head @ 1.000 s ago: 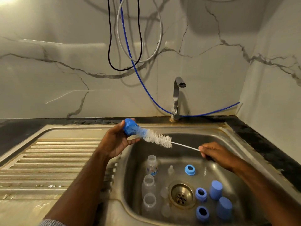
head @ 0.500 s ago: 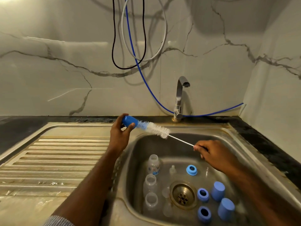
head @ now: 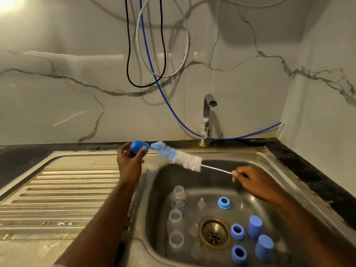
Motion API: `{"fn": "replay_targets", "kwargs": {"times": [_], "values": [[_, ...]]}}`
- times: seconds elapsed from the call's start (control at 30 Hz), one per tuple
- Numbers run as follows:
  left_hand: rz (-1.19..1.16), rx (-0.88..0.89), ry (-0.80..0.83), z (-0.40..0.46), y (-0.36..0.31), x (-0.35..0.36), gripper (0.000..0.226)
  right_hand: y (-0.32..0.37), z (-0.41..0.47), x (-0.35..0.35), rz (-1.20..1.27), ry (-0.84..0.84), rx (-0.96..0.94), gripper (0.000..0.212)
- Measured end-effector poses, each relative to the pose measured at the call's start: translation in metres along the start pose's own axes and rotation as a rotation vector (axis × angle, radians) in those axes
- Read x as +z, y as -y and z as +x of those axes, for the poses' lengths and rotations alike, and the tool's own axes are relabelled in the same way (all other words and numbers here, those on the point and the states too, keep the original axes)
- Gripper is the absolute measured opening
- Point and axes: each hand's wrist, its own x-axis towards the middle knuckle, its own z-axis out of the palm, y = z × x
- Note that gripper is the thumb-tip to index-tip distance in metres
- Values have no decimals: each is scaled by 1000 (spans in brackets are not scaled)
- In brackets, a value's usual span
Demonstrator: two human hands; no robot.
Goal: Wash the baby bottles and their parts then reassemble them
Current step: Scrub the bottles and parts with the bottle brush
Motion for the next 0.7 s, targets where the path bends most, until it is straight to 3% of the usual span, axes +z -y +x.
{"fn": "replay_targets", "kwargs": {"times": [0.1, 0.2, 0.37, 0.43, 0.6, 0.7], "values": [[-160, -164, 125, -7, 0, 4, 49, 0, 0, 2, 149, -74, -34, 21], [-359, -288, 290, -18, 1, 15, 60, 1, 1, 7, 124, -60, -58, 23], [-243, -191, 579, -45, 7, 49, 46, 8, 6, 21, 109, -125, -106, 21], [-255, -192, 555, -49, 7, 58, 47, 11, 6, 19, 111, -167, -113, 19], [-377, -247, 302, -36, 4, 50, 55, -1, 1, 0, 124, -132, -97, 24], [-294, -215, 379, -39, 4, 46, 48, 5, 2, 8, 117, -133, -115, 23]]}}
